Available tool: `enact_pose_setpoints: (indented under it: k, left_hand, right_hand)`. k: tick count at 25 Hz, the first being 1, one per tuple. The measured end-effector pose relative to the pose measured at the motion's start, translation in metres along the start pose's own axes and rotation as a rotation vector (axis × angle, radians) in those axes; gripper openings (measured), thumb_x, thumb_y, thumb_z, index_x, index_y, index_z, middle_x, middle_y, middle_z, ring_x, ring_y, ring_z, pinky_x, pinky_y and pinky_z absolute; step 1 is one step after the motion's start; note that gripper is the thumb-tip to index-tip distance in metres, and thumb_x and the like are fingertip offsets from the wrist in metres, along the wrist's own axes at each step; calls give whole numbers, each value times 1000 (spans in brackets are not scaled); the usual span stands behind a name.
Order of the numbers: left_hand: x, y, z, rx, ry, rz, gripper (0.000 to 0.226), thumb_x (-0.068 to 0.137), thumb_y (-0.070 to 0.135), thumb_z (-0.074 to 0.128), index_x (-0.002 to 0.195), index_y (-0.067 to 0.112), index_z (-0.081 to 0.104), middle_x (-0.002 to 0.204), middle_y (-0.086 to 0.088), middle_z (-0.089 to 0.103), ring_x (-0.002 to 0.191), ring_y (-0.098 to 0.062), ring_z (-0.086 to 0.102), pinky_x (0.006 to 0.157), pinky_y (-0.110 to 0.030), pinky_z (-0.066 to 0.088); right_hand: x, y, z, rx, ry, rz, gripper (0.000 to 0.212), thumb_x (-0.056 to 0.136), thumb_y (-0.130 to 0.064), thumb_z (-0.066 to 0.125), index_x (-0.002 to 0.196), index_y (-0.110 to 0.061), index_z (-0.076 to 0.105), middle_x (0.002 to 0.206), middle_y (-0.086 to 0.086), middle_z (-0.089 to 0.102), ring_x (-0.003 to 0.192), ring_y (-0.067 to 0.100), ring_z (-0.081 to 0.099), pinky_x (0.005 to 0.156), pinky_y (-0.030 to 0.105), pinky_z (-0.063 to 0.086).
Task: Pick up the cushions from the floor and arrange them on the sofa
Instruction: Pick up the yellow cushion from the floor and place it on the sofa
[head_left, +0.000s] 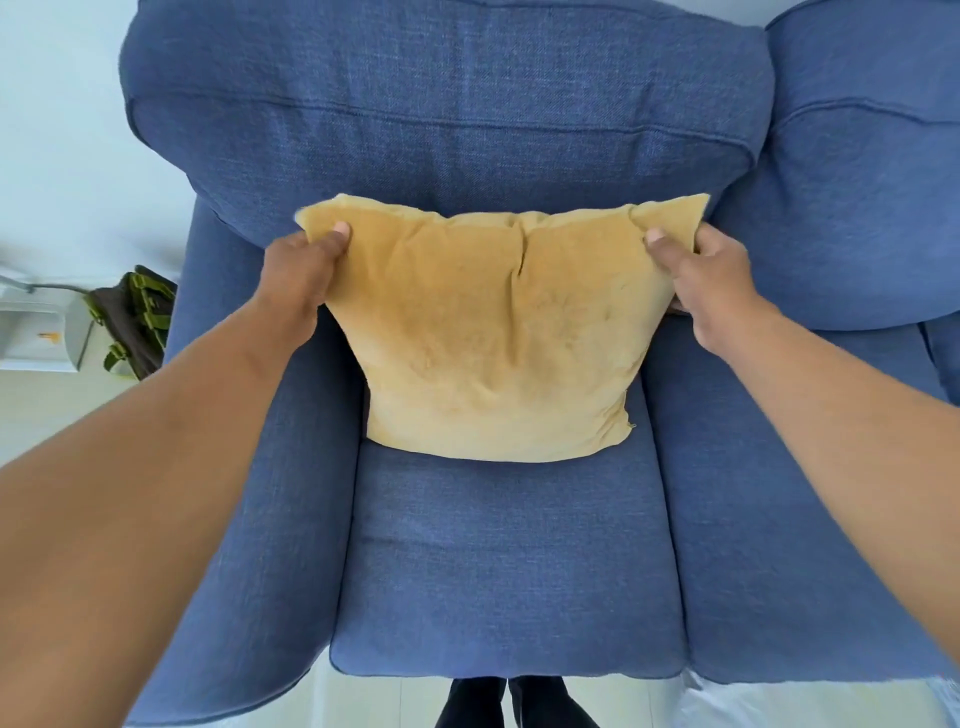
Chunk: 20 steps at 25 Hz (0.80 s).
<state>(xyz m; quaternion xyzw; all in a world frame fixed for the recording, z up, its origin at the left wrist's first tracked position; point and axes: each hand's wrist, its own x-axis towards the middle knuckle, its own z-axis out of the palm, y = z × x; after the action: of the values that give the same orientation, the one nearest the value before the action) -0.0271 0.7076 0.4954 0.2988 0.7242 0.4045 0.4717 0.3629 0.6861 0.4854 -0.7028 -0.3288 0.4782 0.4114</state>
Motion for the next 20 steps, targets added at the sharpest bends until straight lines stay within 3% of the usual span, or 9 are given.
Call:
enact_pose_setpoints:
  k: [2, 5, 8, 11, 14, 17, 19, 20]
  left_hand:
    - [-4, 3, -4, 58, 88, 115, 16, 98, 27, 72, 82, 28, 70, 85, 16, 70, 67, 10, 68, 62, -9, 53]
    - [-3, -5, -21, 114, 143, 227, 14, 94, 30, 72, 80, 28, 69, 92, 2, 68, 83, -11, 62, 79, -27, 56]
    - [-3, -11, -21, 132, 114, 157, 8, 96, 29, 74, 89, 24, 72, 101, 1, 73, 97, -16, 67, 93, -37, 60]
    - [-1, -7, -19, 106, 137, 95, 13, 96, 30, 75, 84, 29, 70, 101, 2, 72, 96, -18, 69, 84, -33, 62]
    - [-6, -8, -26, 167, 150, 76, 9, 97, 34, 72, 93, 26, 71, 106, -2, 74, 98, -23, 71, 76, -30, 59]
    - [-33, -19, -28, 260, 164, 94, 22, 97, 33, 67, 110, 19, 75, 101, 3, 75, 98, -22, 71, 95, -43, 60]
    - [-64, -30, -24, 334, 149, 96, 21, 97, 33, 61, 107, 22, 75, 95, 4, 74, 100, -29, 72, 95, -47, 59]
    - [-83, -36, -20, 364, 125, 99, 26, 99, 35, 59, 114, 21, 74, 103, 2, 75, 106, -29, 71, 94, -46, 58]
  right_hand:
    - [-1, -4, -9, -31, 40, -68, 14, 97, -28, 71, 109, -26, 77, 109, -9, 76, 103, 11, 71, 84, 32, 58]
    - [-3, -8, -21, 4, 122, -68, 11, 96, -26, 70, 91, -34, 75, 104, -9, 77, 104, 14, 70, 96, 40, 60]
    - [-6, -3, -12, 25, 121, 51, 16, 98, -24, 70, 87, -36, 72, 102, -12, 74, 101, 11, 69, 100, 47, 58]
    - [-8, -4, -4, 21, 140, 66, 10, 99, -28, 70, 89, -30, 70, 98, -11, 73, 95, 13, 69, 98, 50, 59]
    - [-17, -11, -6, -36, 169, 73, 17, 97, -37, 70, 96, -20, 70, 115, 9, 76, 119, 33, 69, 102, 60, 55]
    - [-35, -6, -16, -106, 187, 69, 16, 96, -43, 68, 87, -30, 66, 103, -2, 74, 106, 23, 70, 100, 52, 59]
    - [-54, 3, -25, -194, 186, 52, 14, 96, -46, 65, 92, -33, 68, 109, -1, 75, 102, 20, 68, 98, 48, 59]
    - [-66, 6, -30, -229, 179, 51, 20, 95, -48, 62, 100, -31, 71, 113, 1, 75, 102, 20, 68, 98, 48, 58]
